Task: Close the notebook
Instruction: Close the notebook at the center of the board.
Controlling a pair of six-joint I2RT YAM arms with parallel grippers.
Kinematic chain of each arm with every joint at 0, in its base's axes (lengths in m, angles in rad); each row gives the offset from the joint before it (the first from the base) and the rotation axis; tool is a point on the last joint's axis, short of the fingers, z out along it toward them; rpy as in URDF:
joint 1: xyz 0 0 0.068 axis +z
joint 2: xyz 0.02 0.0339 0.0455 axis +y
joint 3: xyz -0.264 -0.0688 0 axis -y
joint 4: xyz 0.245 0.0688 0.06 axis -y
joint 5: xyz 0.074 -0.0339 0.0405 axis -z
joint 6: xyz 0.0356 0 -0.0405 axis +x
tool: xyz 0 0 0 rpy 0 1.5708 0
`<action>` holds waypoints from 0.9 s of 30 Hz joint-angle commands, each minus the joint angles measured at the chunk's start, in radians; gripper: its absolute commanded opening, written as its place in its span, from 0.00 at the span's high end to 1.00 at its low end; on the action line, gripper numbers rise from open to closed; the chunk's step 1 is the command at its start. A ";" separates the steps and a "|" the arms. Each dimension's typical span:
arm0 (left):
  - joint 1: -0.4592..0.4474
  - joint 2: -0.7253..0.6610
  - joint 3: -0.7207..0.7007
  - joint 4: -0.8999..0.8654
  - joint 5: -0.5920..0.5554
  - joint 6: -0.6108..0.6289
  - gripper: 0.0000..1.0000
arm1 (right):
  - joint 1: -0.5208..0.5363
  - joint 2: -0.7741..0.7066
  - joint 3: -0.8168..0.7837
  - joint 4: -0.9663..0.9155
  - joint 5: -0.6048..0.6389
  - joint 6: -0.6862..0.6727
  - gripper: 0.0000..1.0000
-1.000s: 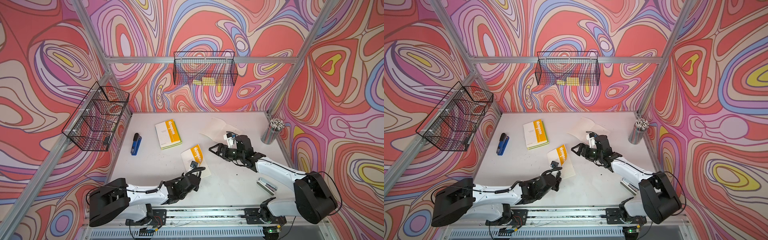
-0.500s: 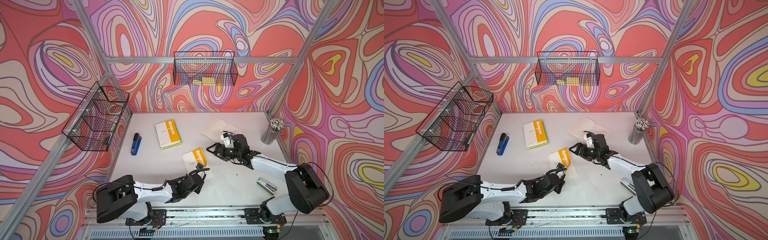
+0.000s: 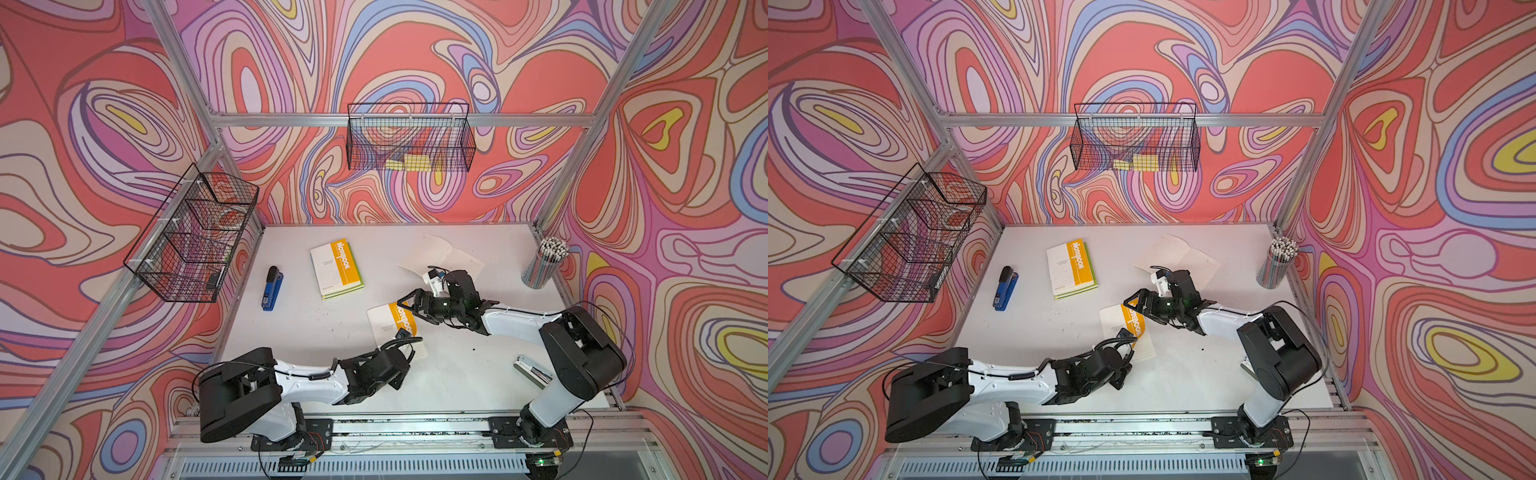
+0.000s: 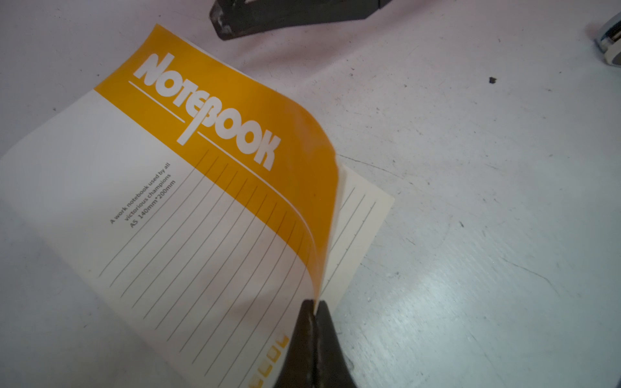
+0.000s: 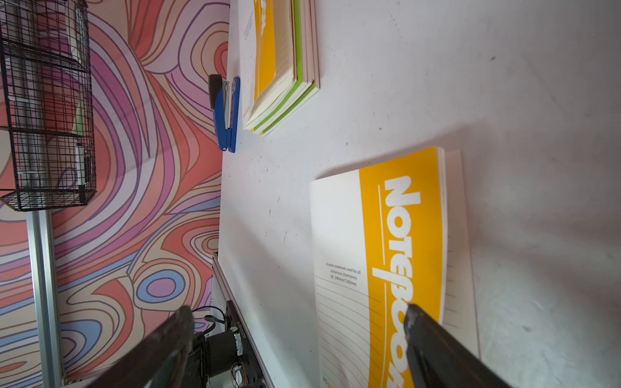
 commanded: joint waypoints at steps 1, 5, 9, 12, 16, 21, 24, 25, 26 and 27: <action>-0.009 -0.020 0.008 -0.028 -0.001 0.008 1.00 | 0.008 0.022 0.003 0.047 0.002 0.006 0.01; -0.009 -0.029 0.008 -0.044 -0.009 0.009 1.00 | 0.009 0.038 -0.010 0.062 0.001 0.007 0.02; -0.008 -0.040 0.012 -0.058 -0.013 0.010 1.00 | 0.009 0.061 -0.025 0.085 -0.003 0.013 0.02; -0.009 -0.039 0.016 -0.061 -0.019 0.018 1.00 | 0.011 0.082 -0.025 0.106 -0.015 0.023 0.02; -0.009 -0.024 0.031 -0.067 -0.019 0.024 1.00 | 0.014 0.091 -0.018 0.108 -0.017 0.021 0.02; -0.009 -0.016 0.040 -0.065 -0.021 0.023 1.00 | 0.015 0.110 -0.011 0.096 -0.016 0.017 0.02; -0.008 -0.015 0.040 -0.064 -0.022 0.024 1.00 | 0.016 0.152 -0.008 0.100 -0.021 0.021 0.02; -0.008 -0.014 0.040 -0.068 -0.022 0.026 1.00 | 0.016 0.163 -0.007 0.098 -0.021 0.021 0.02; -0.009 -0.016 0.040 -0.070 -0.021 0.026 1.00 | 0.017 0.170 -0.008 0.097 -0.019 0.019 0.02; -0.008 -0.017 0.040 -0.073 -0.022 0.026 1.00 | 0.016 0.177 -0.012 0.099 -0.018 0.020 0.02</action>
